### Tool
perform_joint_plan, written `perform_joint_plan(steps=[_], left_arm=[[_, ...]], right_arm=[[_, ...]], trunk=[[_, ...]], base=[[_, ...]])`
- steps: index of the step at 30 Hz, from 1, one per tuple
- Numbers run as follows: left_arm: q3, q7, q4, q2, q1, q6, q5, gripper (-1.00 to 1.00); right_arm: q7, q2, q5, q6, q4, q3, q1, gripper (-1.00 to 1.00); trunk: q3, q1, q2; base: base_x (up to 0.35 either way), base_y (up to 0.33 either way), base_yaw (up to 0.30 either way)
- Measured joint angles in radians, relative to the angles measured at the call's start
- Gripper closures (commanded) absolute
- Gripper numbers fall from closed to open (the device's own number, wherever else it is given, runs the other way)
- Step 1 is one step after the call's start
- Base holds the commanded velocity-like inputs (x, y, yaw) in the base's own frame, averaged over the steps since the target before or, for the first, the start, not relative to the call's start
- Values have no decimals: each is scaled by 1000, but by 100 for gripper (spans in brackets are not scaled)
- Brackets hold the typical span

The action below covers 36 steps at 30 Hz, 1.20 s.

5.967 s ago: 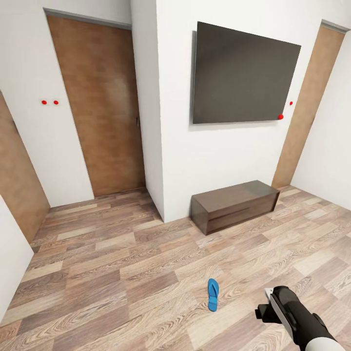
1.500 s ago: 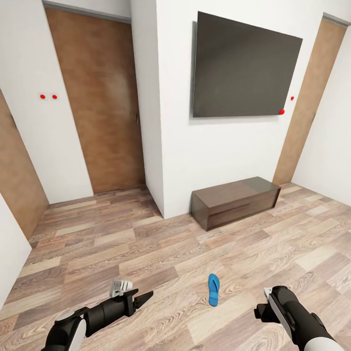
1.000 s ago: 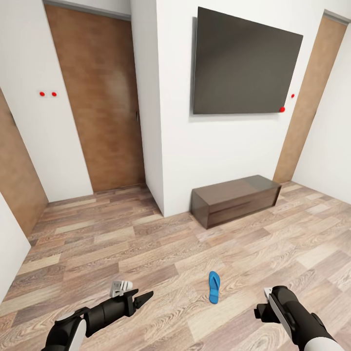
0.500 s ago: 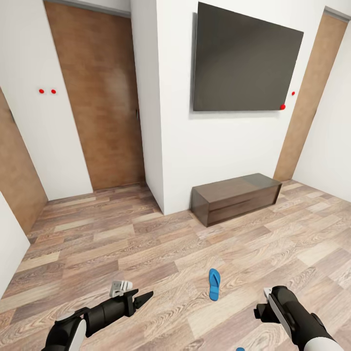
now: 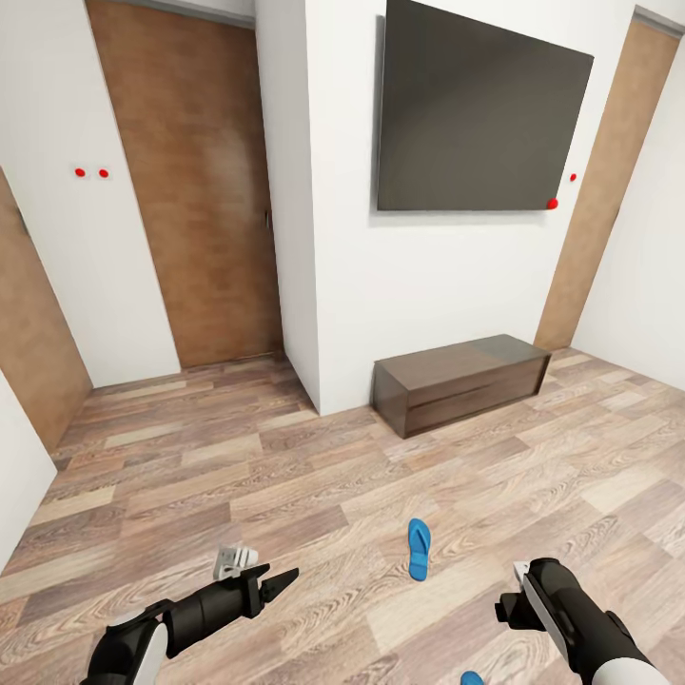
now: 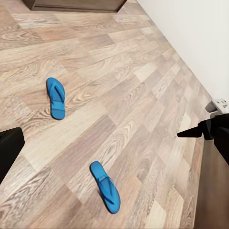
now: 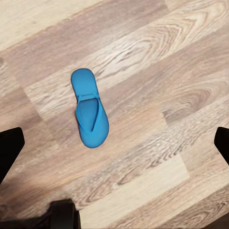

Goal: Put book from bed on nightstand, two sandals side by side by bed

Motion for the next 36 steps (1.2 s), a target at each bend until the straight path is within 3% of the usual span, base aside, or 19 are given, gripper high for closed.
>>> perform_joint_plan(steps=[36], left_arm=[[0,2,1,-1,0,0,0,-100]], right_arm=[[0,-1,0,0,0,1,0,-100]], trunk=[[-113,138,-252]], base=[[0,0,0]])
